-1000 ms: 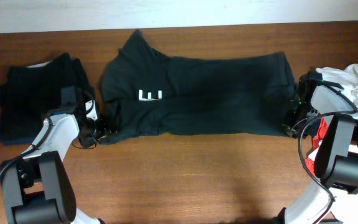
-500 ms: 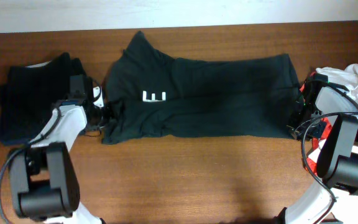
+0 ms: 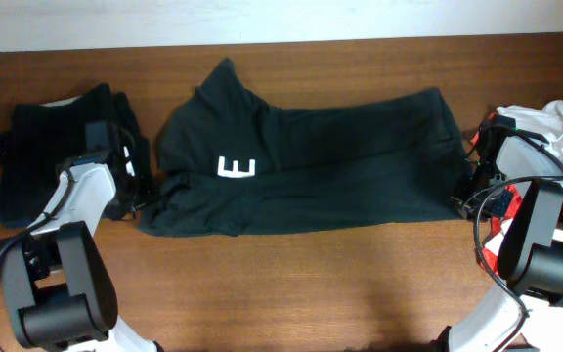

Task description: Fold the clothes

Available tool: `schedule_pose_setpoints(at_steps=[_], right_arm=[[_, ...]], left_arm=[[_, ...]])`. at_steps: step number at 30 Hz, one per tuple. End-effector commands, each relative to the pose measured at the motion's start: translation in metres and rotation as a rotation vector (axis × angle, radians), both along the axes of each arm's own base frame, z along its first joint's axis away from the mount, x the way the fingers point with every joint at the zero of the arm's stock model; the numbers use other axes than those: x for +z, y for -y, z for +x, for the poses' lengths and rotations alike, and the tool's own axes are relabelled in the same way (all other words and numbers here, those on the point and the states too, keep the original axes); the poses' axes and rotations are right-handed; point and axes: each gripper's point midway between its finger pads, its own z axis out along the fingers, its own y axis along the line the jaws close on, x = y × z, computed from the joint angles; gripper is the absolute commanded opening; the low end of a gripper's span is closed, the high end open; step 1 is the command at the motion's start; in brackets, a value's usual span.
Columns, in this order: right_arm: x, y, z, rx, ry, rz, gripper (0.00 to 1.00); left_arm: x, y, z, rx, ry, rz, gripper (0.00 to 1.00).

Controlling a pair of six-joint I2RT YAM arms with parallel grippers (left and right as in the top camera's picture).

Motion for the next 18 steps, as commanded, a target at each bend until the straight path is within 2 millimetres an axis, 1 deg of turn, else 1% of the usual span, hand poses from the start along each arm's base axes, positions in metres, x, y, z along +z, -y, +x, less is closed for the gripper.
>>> schedule_pose_setpoints(at_steps=[1,2,3,4,5,6,7,10,11,12,13,15,16,17,18], right_arm=[[-0.005,0.004,-0.007,-0.014,-0.023,-0.015,0.18],[-0.005,0.004,-0.007,-0.013,-0.023,-0.015,0.18],[-0.005,0.004,-0.007,-0.014,-0.023,-0.015,0.18],[-0.005,0.003,-0.007,-0.014,-0.023,-0.014,0.18],[-0.005,0.003,-0.007,-0.014,-0.023,-0.014,0.18],[-0.005,0.003,-0.007,-0.014,-0.023,-0.014,0.18],[-0.005,0.003,-0.007,-0.014,-0.023,-0.014,0.18],[-0.005,0.003,-0.007,-0.014,-0.023,-0.014,0.18],[-0.005,0.003,-0.007,-0.014,-0.022,-0.014,0.18],[-0.005,0.003,-0.007,-0.014,-0.022,-0.014,0.19],[-0.005,0.003,-0.007,-0.014,-0.022,-0.014,0.18],[-0.005,0.003,-0.007,-0.014,-0.022,-0.014,0.18],[-0.005,0.003,-0.007,-0.014,-0.022,-0.014,0.19],[-0.005,0.003,-0.007,-0.014,-0.023,-0.014,0.18],[-0.005,0.003,-0.007,-0.014,-0.023,-0.014,0.19]], left_arm=[[0.058,0.004,0.016,-0.006,0.121,-0.035,0.63],[0.077,0.016,0.024,-0.033,0.187,-0.073,0.63],[0.087,0.027,0.029,-0.062,0.225,-0.090,0.63],[0.088,0.039,0.032,-0.093,0.234,-0.093,0.62],[0.082,0.055,0.034,-0.146,0.219,-0.096,0.61],[0.071,0.071,0.036,-0.201,0.197,-0.098,0.61],[0.062,0.079,0.038,-0.237,0.179,-0.098,0.62],[0.027,0.095,0.034,-0.282,0.089,-0.081,0.61],[0.020,0.098,0.033,-0.289,0.069,-0.083,0.60],[0.008,0.102,0.031,-0.298,0.042,-0.086,0.56],[0.004,0.102,0.031,-0.299,0.034,-0.087,0.47],[0.000,0.102,0.033,-0.300,0.034,-0.087,0.36],[0.001,0.103,0.038,-0.301,0.056,-0.085,0.10],[0.003,0.103,0.043,-0.301,0.074,-0.083,0.00],[0.006,0.103,0.048,-0.301,0.092,-0.081,0.00]])
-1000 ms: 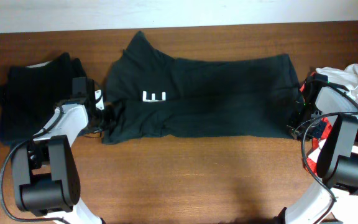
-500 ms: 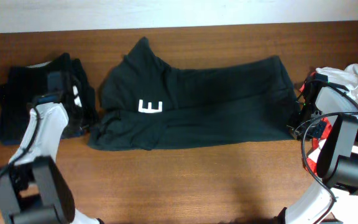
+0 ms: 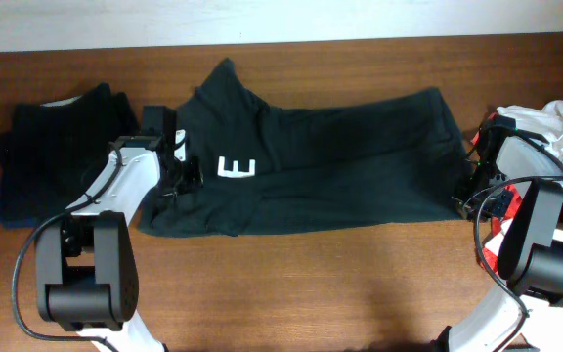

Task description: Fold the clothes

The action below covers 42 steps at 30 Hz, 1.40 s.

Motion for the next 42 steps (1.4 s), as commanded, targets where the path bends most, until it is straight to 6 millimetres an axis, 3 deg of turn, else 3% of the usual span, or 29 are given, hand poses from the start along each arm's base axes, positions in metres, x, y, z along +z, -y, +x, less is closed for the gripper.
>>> schedule_pose_setpoints(at_steps=[1,4,6,8,10,11,13,16,19,23,25,27,29,31,32,33,35,36,42], right_arm=[[-0.005,0.003,-0.007,-0.014,-0.023,-0.014,0.18],[-0.005,0.003,-0.007,-0.014,-0.022,-0.014,0.18],[-0.005,0.003,-0.007,-0.014,-0.022,-0.014,0.18],[-0.005,0.003,-0.007,-0.014,-0.022,-0.014,0.19],[-0.005,0.003,-0.007,-0.014,-0.022,-0.013,0.19],[-0.005,0.003,-0.007,-0.014,-0.021,-0.009,0.19],[-0.006,-0.003,-0.006,-0.011,-0.015,0.025,0.19],[-0.006,-0.014,-0.007,-0.002,-0.013,0.090,0.19],[-0.005,-0.020,-0.015,0.017,-0.046,0.123,0.17],[-0.001,-0.025,-0.030,0.012,-0.109,0.145,0.17],[0.002,-0.026,-0.039,0.007,-0.149,0.147,0.17],[0.003,-0.029,-0.039,0.004,-0.145,0.165,0.13],[0.023,-0.031,-0.024,0.000,-0.089,0.184,0.10],[0.060,-0.021,0.004,0.011,0.032,0.143,0.11],[0.081,-0.014,0.025,0.020,0.117,0.114,0.33],[0.090,-0.009,0.039,0.026,0.169,0.095,0.40],[0.090,-0.009,0.058,0.071,0.240,0.103,0.41],[0.086,-0.019,0.068,0.120,0.274,0.157,0.42],[0.038,-0.047,0.106,0.195,0.321,0.268,0.42]], left_arm=[[0.008,-0.002,0.015,-0.002,0.051,0.006,0.00],[0.030,-0.020,0.043,0.162,0.127,-0.060,0.01],[0.034,-0.023,0.052,0.210,0.158,-0.104,0.11],[0.033,-0.022,0.050,0.208,0.151,-0.103,0.59],[0.027,-0.022,0.032,0.211,0.072,-0.097,0.73],[0.021,-0.021,0.013,0.215,-0.010,-0.090,0.75],[0.013,-0.020,-0.030,0.221,-0.187,-0.075,0.68],[-0.006,-0.022,-0.049,0.221,-0.231,-0.059,0.55],[-0.040,-0.021,-0.072,0.222,-0.252,-0.057,0.55],[-0.061,-0.029,-0.110,0.243,-0.341,-0.025,0.55],[-0.060,-0.053,-0.131,0.309,-0.417,0.052,0.55],[-0.059,-0.070,-0.139,0.365,-0.440,0.065,0.55],[-0.058,-0.075,-0.135,0.363,-0.427,0.044,0.55],[-0.056,-0.077,-0.130,0.327,-0.412,0.046,0.56],[-0.055,-0.083,-0.127,0.328,-0.403,0.077,0.56],[-0.054,-0.086,-0.125,0.331,-0.396,0.091,0.56],[-0.054,-0.087,-0.123,0.335,-0.388,0.086,0.56],[-0.054,-0.086,-0.123,0.335,-0.388,0.086,0.56],[-0.054,-0.085,-0.119,0.336,-0.374,0.077,0.57]])
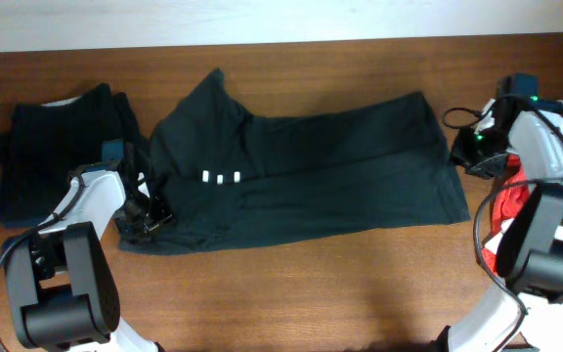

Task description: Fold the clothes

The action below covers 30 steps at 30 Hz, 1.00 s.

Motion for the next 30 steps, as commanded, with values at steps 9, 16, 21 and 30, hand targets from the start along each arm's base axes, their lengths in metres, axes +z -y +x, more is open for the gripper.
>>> schedule_pose_setpoints(at_steps=[9,16,21,30], right_arm=[[-0.034,-0.027,0.037,0.083,0.082,0.049,0.42],[-0.046,-0.025,0.049,0.074,0.111,0.051,0.34],[-0.045,-0.024,0.053,0.075,0.127,0.046,0.05],[0.060,-0.018,0.012,0.024,0.014,-0.007,0.04]], left_arm=[[-0.029,-0.018,-0.021,0.000,-0.091,0.065,0.61],[-0.029,-0.018,-0.020,0.000,-0.090,0.065,0.61],[-0.029,-0.018,-0.020,0.000,-0.090,0.065,0.61],[-0.029,-0.018,-0.020,0.000,-0.090,0.065,0.61]])
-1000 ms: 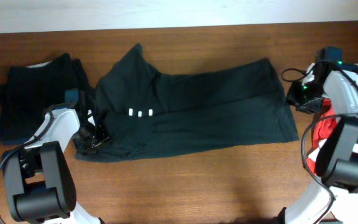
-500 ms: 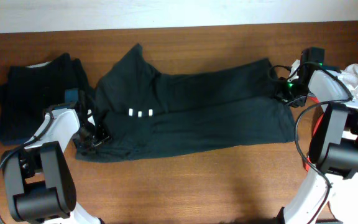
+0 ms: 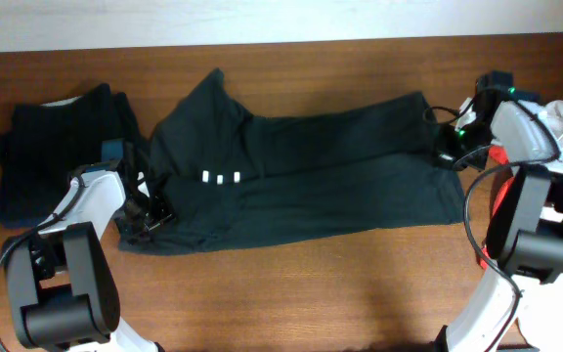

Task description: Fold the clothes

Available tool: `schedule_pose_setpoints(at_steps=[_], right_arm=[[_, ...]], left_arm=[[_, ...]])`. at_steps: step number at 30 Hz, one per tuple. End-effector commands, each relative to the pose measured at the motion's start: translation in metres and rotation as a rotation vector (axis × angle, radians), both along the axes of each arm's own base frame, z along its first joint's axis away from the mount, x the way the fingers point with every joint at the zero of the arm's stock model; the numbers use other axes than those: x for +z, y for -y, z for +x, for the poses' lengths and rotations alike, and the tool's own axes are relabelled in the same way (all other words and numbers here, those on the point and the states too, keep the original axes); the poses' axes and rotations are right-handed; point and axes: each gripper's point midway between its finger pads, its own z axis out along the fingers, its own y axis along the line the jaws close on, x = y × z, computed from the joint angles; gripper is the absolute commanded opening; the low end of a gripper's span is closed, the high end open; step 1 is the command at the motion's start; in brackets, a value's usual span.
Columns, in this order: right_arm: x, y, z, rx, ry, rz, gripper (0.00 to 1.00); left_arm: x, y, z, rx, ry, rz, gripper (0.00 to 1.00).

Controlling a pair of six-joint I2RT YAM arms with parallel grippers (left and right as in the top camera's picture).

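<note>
A dark T-shirt (image 3: pixel 311 186) lies spread across the middle of the table, with three small white marks (image 3: pixel 221 178) showing near its left part. My left gripper (image 3: pixel 150 211) sits low on the shirt's lower left edge and looks shut on the cloth there. My right gripper (image 3: pixel 446 152) is over the shirt's right edge, near its upper right corner. Its fingers are dark against the dark cloth, so their state does not show.
A folded stack of dark clothes (image 3: pixel 52 147) lies at the far left, close to my left arm. A loose pile of white and red clothes lies at the far right behind my right arm. The wooden table (image 3: pixel 340 284) runs along the front.
My right gripper has moved left, from just off the shirt's right edge to over that edge. The left gripper and the shirt have not visibly moved.
The shirt first lay with a white logo showing, my left gripper at its left edge and my right at its lower right corner. Then my left gripper was near the logo. Later the shirt sat further left, the logo reduced to three marks, and my right gripper was higher.
</note>
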Motion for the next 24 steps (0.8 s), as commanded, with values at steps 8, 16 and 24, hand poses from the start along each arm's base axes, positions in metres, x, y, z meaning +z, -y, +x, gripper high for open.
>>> schedule_pose_setpoints(at_steps=[8,16,24], right_arm=[[0.101,0.031,-0.109,-0.095,-0.337,-0.277,0.04],[0.190,0.011,-0.147,-0.132,-0.077,-0.265,0.04],[0.169,0.004,-0.152,-0.100,-0.156,-0.220,0.04]], left_arm=[[-0.029,-0.018,-0.022,-0.001,-0.098,0.066,0.61],[-0.029,-0.018,-0.022,-0.001,-0.097,0.066,0.61],[-0.029,-0.018,-0.022,-0.001,-0.096,0.066,0.61]])
